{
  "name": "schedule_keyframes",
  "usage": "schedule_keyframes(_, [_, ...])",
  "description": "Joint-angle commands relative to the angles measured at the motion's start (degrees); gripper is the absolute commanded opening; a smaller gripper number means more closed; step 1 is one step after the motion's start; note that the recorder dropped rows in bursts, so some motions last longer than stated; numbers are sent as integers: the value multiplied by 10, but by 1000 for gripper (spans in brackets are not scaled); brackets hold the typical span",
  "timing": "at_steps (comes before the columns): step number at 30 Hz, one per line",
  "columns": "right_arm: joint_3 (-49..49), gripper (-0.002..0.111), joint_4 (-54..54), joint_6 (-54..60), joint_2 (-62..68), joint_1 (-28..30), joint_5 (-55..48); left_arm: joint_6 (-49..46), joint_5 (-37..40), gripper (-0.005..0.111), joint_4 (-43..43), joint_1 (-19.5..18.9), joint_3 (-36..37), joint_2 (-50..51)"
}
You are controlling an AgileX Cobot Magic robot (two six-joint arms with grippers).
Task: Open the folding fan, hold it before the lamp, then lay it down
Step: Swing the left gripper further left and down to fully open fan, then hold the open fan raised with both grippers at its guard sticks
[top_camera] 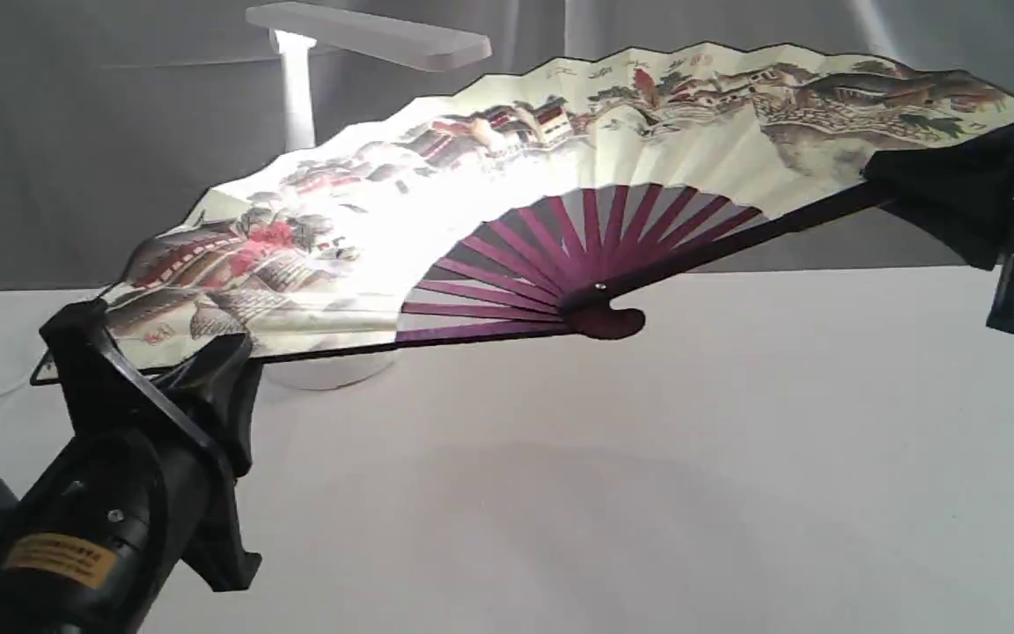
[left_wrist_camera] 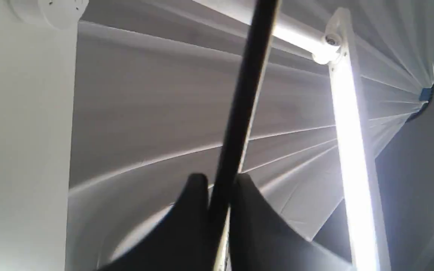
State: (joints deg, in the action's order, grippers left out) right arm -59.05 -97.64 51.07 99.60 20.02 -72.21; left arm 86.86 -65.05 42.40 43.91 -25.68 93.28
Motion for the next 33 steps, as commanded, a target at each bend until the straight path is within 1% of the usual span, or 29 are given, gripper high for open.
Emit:
schedule_keyframes(1, [-4, 0, -23, 23, -2, 11, 45, 28, -49, 0, 91, -40, 14, -24])
schedule_keyframes(4, [-4, 0, -23, 20, -2, 11, 41, 27, -49, 0, 87, -54, 24, -37])
schedule_keyframes(17, [-4, 0, -23, 10, -34, 11, 45, 28, -49, 0, 85, -54, 31, -66])
schedule_keyframes(24, [-4, 0, -23, 9, -35, 11, 46, 31, -49, 0, 83, -54, 31, -66])
schedule_keyframes(28, [-1, 0, -23, 9, -32, 11, 73, 27, -49, 0, 79, -54, 31, -66])
schedule_keyframes(33, [-1, 0, -23, 7, -32, 11, 71, 26, -49, 0, 80, -54, 31, -66])
